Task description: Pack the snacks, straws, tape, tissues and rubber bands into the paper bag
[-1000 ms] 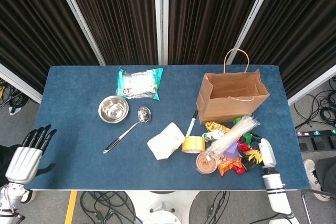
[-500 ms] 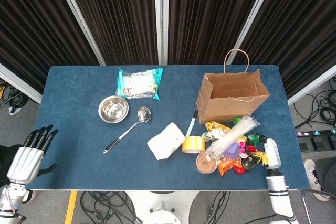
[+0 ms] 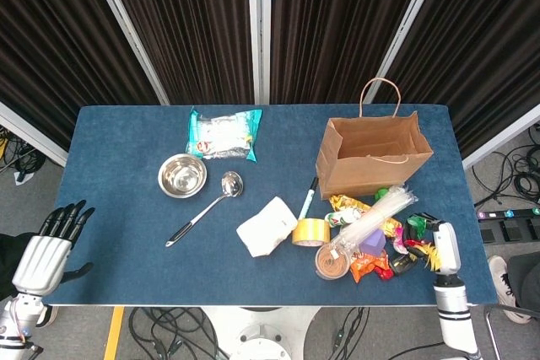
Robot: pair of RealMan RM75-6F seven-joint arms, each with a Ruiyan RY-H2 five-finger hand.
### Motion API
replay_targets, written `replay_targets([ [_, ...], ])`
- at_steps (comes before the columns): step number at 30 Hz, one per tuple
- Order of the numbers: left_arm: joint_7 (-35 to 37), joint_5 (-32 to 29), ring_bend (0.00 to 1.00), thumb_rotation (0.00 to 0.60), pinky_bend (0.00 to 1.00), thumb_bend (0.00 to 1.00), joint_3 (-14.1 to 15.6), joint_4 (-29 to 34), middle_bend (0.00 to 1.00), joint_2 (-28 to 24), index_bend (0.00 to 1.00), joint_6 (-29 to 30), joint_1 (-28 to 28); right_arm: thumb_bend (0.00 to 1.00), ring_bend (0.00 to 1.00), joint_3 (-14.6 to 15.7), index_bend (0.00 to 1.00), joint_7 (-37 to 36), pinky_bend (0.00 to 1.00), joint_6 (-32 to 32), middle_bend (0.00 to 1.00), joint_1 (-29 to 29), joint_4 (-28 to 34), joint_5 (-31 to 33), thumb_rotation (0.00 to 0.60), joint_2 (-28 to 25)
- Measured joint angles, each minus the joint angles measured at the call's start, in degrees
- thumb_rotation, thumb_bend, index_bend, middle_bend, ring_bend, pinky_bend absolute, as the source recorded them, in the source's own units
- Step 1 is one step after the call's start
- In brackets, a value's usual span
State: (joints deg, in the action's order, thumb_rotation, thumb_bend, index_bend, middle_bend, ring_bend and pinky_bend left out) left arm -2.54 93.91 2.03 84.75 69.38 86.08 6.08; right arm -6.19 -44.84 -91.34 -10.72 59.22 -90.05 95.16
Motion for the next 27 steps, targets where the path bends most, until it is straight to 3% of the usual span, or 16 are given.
replay_targets([
  [6, 0.0, 0.0, 0.00, 0.600, 0.12, 0.16, -0.1, 0.7, 0.05, -0.1, 0.07, -0.2, 0.2, 0.44, 0.59, -1.0, 0.85, 2.9, 0.73, -2.6, 0.69, -0.3, 11.2, -2.0, 0.600, -5.7],
  [14, 0.2, -0.1, 0.00, 0.600, 0.12, 0.16, -0.1, 1.0, 0.05, 0.0, 0.07, 0.1, 0.1, 0.44, 0.59, -5.1, 0.85, 12.3, 0.73, -2.9, 0.69, -2.6, 39.9, -5.2, 0.600, -20.0],
  [17, 0.4, -0.2, 0.00, 0.600, 0.12, 0.16, -0.2, 0.9, 0.05, 0.0, 0.07, 0.2, 0.0, 0.44, 0.59, -9.2, 0.85, 17.7, 0.73, -1.5, 0.69, -4.9, 50.6, -4.6, 0.600, -25.9],
  [20, 0.4, -0.3, 0.00, 0.600, 0.12, 0.16, -0.4, 0.9, 0.05, -0.2, 0.07, 0.4, 0.0, 0.44, 0.59, -15.4, 0.85, 23.3, 0.73, 0.4, 0.69, -8.5, 57.3, -2.0, 0.600, -29.6],
  [23, 0.9, -0.5, 0.00, 0.600, 0.12, 0.16, -0.6, 0.9, 0.05, -0.4, 0.07, 0.6, 0.0, 0.44, 0.59, -21.7, 0.85, 28.5, 0.73, 1.9, 0.69, -13.1, 58.7, 1.3, 0.600, -30.7],
  [27, 1.4, -0.9, 0.00, 0.600, 0.12, 0.16, -0.8, 0.5, 0.05, -0.7, 0.07, 0.6, -0.1, 0.44, 0.59, -26.3, 0.86, 34.5, 0.74, 2.9, 0.69, -18.3, 54.7, 5.5, 0.600, -29.4],
])
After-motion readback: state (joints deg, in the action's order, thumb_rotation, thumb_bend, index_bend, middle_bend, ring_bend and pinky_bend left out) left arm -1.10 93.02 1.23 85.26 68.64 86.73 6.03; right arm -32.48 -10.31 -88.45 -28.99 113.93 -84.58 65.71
